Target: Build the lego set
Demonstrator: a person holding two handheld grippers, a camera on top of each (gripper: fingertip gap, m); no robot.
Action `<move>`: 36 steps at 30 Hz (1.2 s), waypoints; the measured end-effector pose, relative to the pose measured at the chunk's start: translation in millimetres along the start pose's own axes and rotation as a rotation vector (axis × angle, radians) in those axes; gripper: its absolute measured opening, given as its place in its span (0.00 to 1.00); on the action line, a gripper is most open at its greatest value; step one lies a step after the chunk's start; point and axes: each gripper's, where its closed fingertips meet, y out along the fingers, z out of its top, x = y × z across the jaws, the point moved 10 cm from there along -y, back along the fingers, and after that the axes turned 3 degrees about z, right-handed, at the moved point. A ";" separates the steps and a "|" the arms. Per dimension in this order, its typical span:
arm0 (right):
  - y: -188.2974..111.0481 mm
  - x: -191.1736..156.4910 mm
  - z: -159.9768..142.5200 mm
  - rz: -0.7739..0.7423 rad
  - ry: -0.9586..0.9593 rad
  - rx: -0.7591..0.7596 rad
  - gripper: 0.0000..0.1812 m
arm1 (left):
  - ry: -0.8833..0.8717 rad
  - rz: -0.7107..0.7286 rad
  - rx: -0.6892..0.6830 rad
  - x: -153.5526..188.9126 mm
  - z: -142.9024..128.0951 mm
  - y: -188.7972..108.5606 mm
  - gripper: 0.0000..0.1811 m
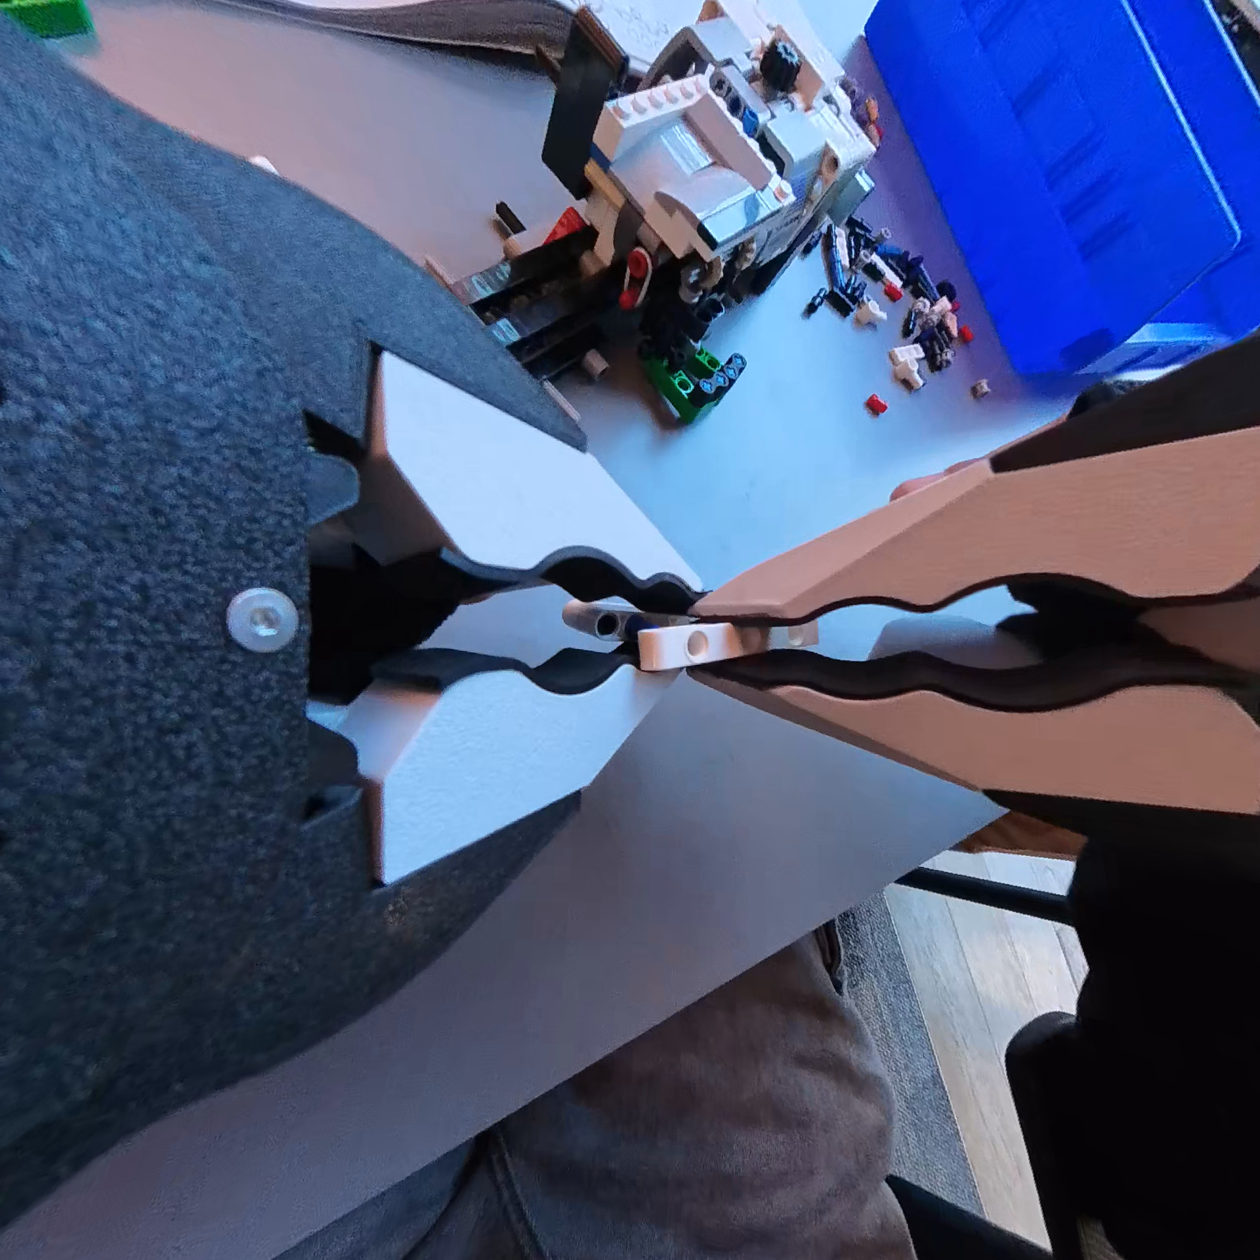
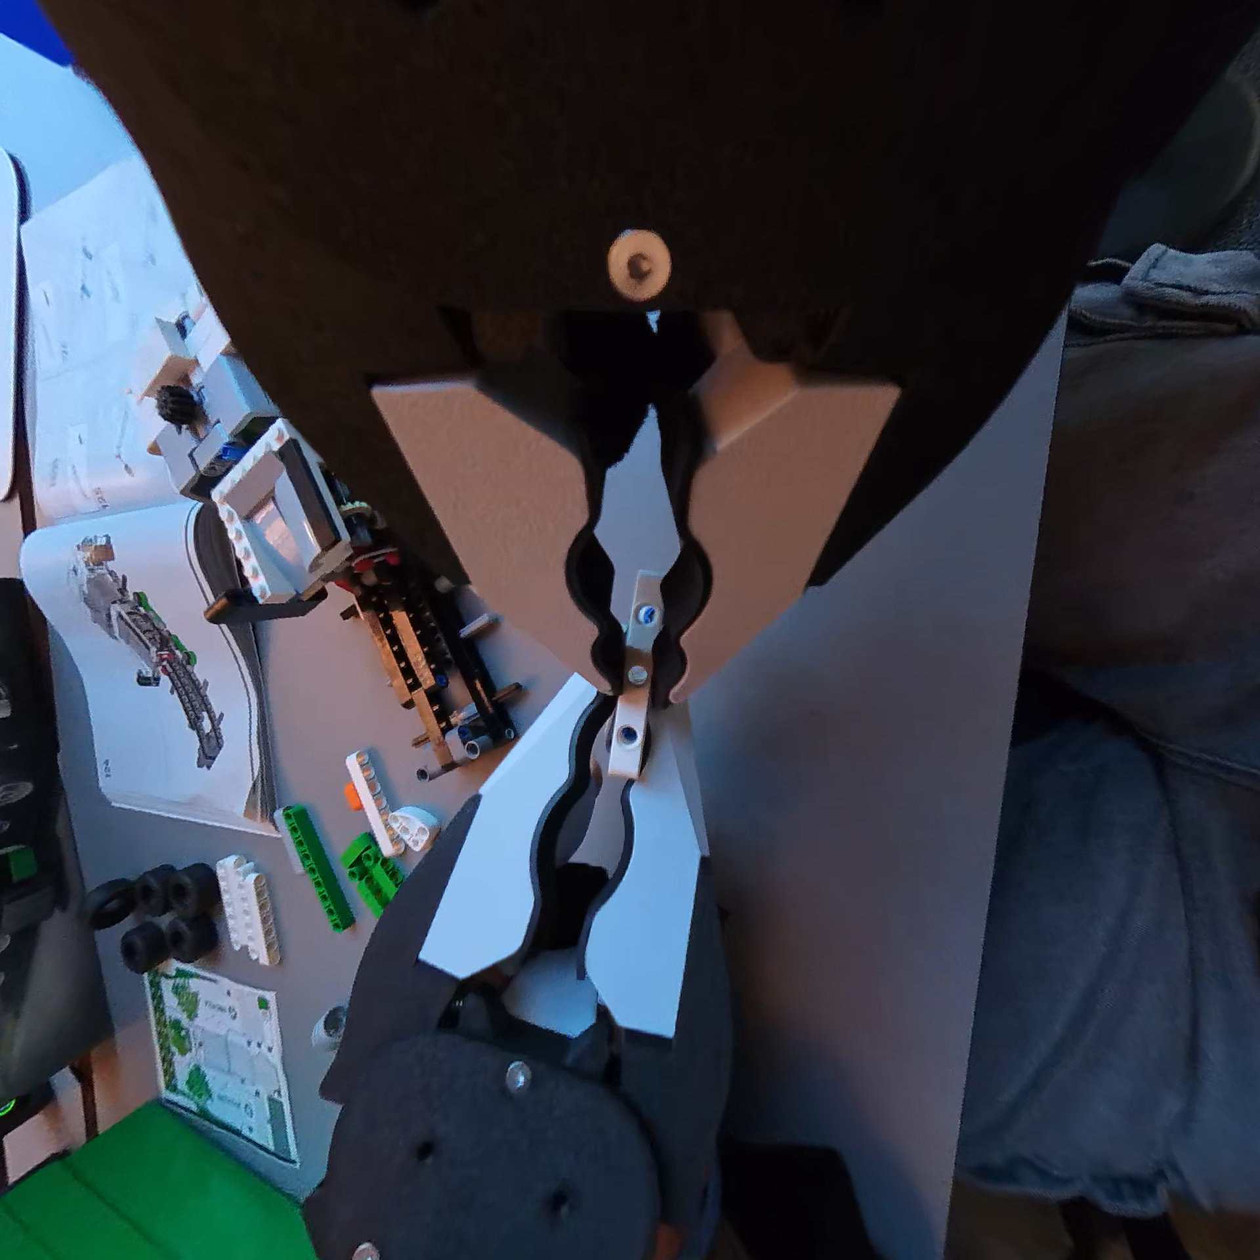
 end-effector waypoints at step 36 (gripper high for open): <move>-11.9 34.2 42.6 0.041 0.179 -0.182 0.04 | -0.204 -0.073 0.152 -17.4 3.1 -11.0 0.04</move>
